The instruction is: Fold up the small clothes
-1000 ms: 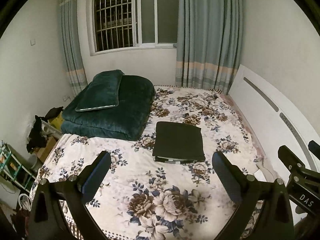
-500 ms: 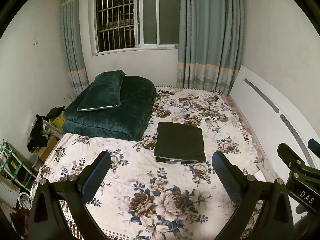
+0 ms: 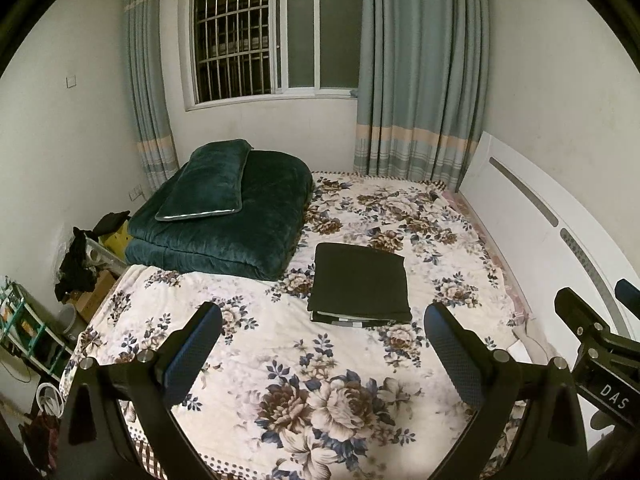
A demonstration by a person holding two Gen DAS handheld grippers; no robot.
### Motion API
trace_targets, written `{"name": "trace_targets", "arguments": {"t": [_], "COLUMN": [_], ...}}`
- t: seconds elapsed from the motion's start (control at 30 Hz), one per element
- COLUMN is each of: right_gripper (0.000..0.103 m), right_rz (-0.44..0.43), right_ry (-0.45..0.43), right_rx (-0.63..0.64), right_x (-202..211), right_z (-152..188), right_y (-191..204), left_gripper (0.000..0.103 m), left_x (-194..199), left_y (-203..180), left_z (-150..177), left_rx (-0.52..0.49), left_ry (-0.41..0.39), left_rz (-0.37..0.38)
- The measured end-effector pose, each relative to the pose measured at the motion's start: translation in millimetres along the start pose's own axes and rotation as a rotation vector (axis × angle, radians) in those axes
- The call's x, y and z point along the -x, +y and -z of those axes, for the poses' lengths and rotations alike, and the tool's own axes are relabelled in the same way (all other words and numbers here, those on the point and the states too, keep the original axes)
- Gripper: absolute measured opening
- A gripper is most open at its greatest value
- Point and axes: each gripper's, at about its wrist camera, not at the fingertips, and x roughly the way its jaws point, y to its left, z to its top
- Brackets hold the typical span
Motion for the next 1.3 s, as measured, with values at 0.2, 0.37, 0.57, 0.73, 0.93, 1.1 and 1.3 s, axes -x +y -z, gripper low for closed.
{"name": "trace_targets", "arguments": {"t": [0.2,0.37,0.57,0.73,0.93,1.1,1.3], "right_gripper": [0.103,0.103,0.103,0.103,0.103,0.103,0.103], "right_rz": [-0.013,-0.02,-0.021,-0.022,-0.022,-0.025,-0.026], "right_ry": [0.01,0.01,0.01,0.011,0.01,0.008,0.003], "right_rx": [-0.001,-0.004,-0.004,-0.007,-0.005,-0.004,-0.005], "right_x": [1.1,-0.4,1.5,1.4,0.8,1.4,3.8], "right_z": [-0.4,-0.1,0.7,0.5,0.5,1.4,3.9], "right_y": [2.0,3.0,3.5,4.0,3.2,3.8,7.3], "left_gripper": [0.103,0.103,0.103,0.103,0.103,0.103,0.103], "left_x": [6.9,7.5,8.7,7.3,8.9,7.8,8.1], "left_y": [3.0,3.4,3.5,2.5,2.0,1.6,1.9], "left_z": [1.8,1.2,1.4,1.6,1.0,1.5,1.8], "left_rx": [0.005,0.003,0.005,0.005,0.004,0.005,0.006], "left_ry": [0.0,-0.003,0.0,-0.003,-0.003,-0.003,-0.007], "left_rz": [-0.01,-0.008,-0.01,-0.012,-0.013,-0.014,-0.017]}}
